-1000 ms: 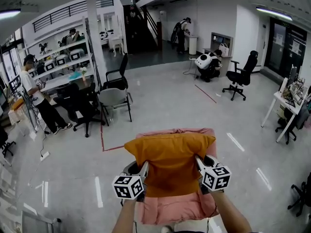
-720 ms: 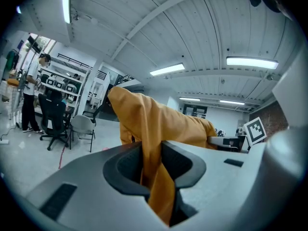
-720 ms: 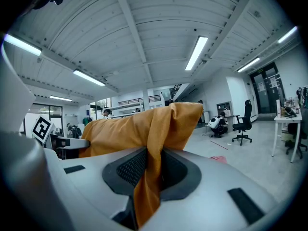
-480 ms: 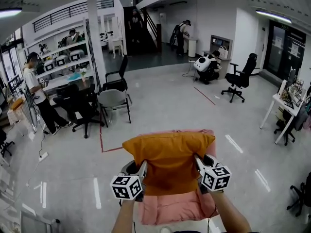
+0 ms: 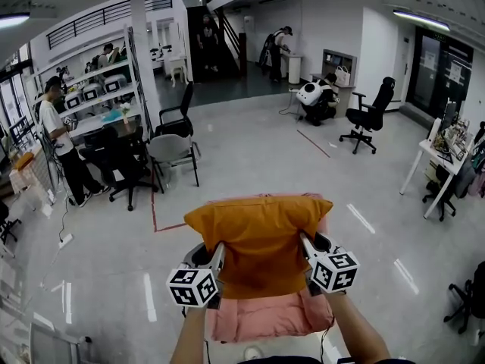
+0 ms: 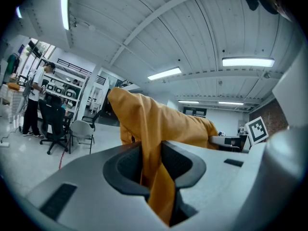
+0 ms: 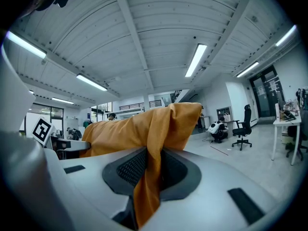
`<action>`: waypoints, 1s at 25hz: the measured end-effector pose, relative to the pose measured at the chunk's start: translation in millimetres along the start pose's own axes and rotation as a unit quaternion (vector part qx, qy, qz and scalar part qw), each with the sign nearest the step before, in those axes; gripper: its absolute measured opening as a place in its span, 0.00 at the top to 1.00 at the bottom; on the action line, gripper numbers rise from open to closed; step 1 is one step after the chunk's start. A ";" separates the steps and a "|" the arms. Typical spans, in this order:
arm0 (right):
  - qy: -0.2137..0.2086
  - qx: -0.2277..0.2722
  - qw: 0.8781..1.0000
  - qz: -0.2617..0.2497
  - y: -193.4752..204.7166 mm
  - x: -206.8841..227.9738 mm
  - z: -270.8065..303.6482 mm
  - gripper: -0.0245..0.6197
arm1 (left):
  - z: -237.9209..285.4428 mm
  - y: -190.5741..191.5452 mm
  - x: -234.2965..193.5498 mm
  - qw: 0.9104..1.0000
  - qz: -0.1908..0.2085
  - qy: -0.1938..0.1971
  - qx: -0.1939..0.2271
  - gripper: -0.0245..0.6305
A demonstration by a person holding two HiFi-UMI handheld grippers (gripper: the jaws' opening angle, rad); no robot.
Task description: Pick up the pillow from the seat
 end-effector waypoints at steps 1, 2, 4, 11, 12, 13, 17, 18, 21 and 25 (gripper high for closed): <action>0.000 0.000 1.000 0.000 0.2 0.9 -5.1 0.83 | -2.7 0.9 4.7 1.000 0.001 -0.001 0.000 0.80; 0.000 0.000 1.000 -0.001 0.2 1.7 -10.0 0.83 | -5.6 1.6 9.3 1.000 0.001 -0.001 0.000 0.80; -0.002 0.000 1.000 -0.002 -0.4 2.9 -18.7 0.83 | -11.0 2.0 17.7 1.000 0.001 -0.003 0.002 0.80; -0.002 0.004 1.000 0.000 -3.1 11.4 -54.9 0.83 | -25.4 7.1 51.2 1.000 0.007 -0.003 -0.002 0.80; -0.002 0.005 1.000 0.000 -2.3 12.6 -60.4 0.83 | -27.4 8.6 55.7 1.000 0.010 -0.002 -0.003 0.80; -0.002 0.006 1.000 0.001 -1.7 13.8 -65.8 0.83 | -29.7 9.7 60.3 1.000 0.013 0.000 -0.005 0.80; -0.004 0.009 1.000 0.002 -2.9 14.5 -85.7 0.83 | -42.9 10.0 78.0 1.000 0.018 0.000 -0.003 0.80; -0.006 0.009 1.000 0.001 -2.6 14.2 -90.2 0.83 | -46.5 10.5 81.5 1.000 0.018 -0.001 -0.002 0.80; -0.010 0.011 1.000 0.001 2.3 13.1 -100.8 0.83 | -55.6 14.3 88.9 1.000 0.021 -0.003 0.001 0.80; -0.015 0.010 1.000 0.001 5.1 14.3 -111.8 0.83 | -64.2 16.9 99.7 1.000 0.023 -0.007 0.002 0.80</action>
Point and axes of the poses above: the fingertips, and each gripper's own axes: z forward along the fingers, x to its right, y out of its underside, the point moved 6 cm from there along -z, backward along the fingers, and after that the axes turned 2 degrees about -z, right-handed, at the moved point
